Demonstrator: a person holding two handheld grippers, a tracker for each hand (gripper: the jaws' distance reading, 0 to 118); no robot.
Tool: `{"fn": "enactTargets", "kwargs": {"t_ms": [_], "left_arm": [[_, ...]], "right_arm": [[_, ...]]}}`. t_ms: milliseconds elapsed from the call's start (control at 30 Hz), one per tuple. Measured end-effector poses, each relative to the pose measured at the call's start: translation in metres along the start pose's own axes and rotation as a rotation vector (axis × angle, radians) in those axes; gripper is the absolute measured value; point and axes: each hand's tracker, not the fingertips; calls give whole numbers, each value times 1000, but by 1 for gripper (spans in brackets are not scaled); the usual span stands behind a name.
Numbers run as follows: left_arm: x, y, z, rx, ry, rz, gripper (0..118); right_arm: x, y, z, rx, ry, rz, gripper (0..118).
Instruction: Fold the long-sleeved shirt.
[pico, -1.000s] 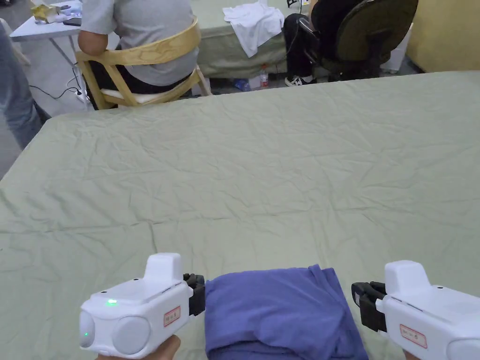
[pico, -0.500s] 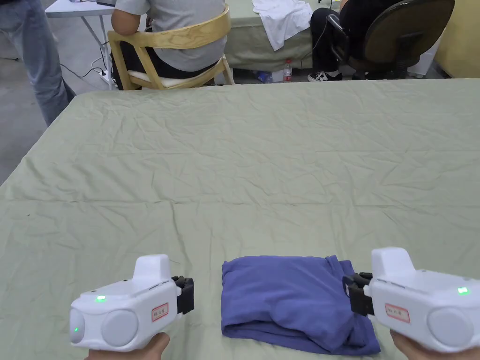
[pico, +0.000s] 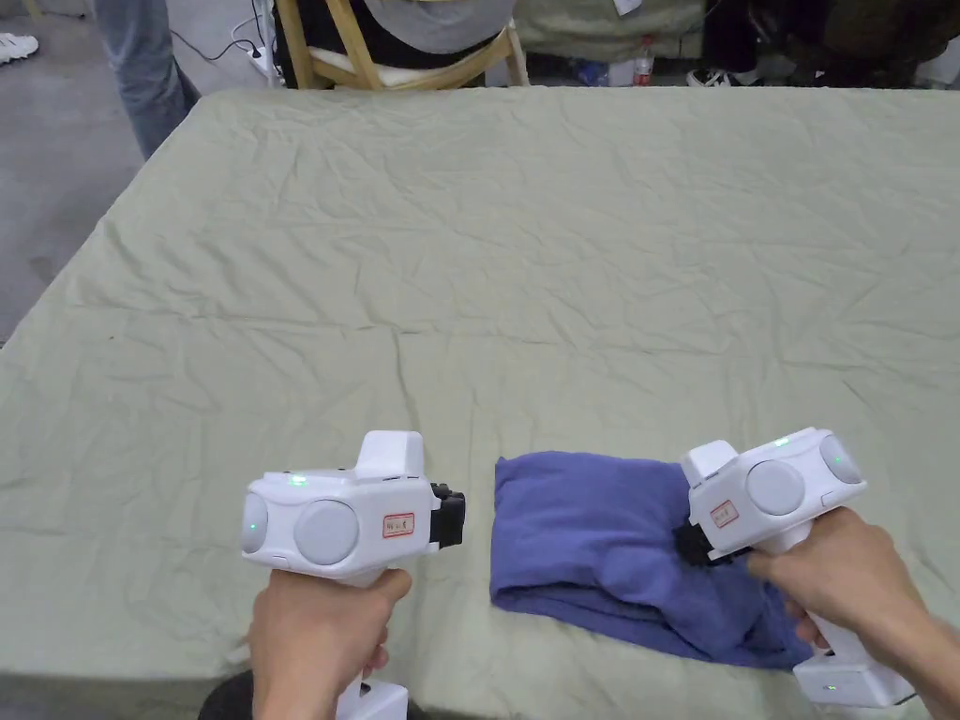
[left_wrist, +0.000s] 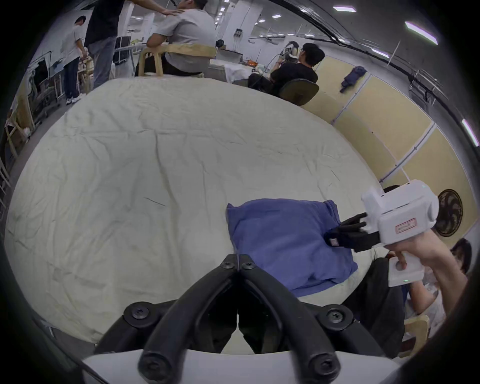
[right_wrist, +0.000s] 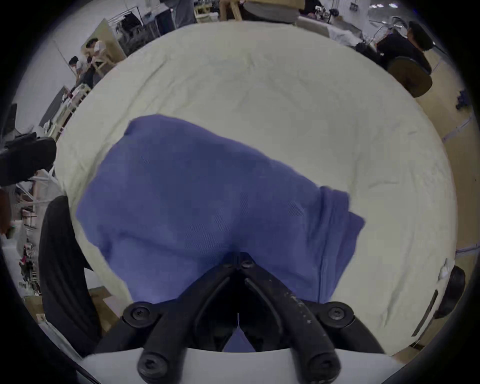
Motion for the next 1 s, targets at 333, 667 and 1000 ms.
{"fn": "enactTargets", "kwargs": {"t_ms": [333,667,1000], "left_arm": [[-36,6,-42,-81,-206,108,74],[-87,2,-113,-169,-497,334,99],[-41,27,-151,-245,-638,323,104]], "right_arm": [[8,-6,-1,27,29,-22,1],[12,-11,-3,57,51,-46,1],[15,-12,-6,75,72,-76,1]]}}
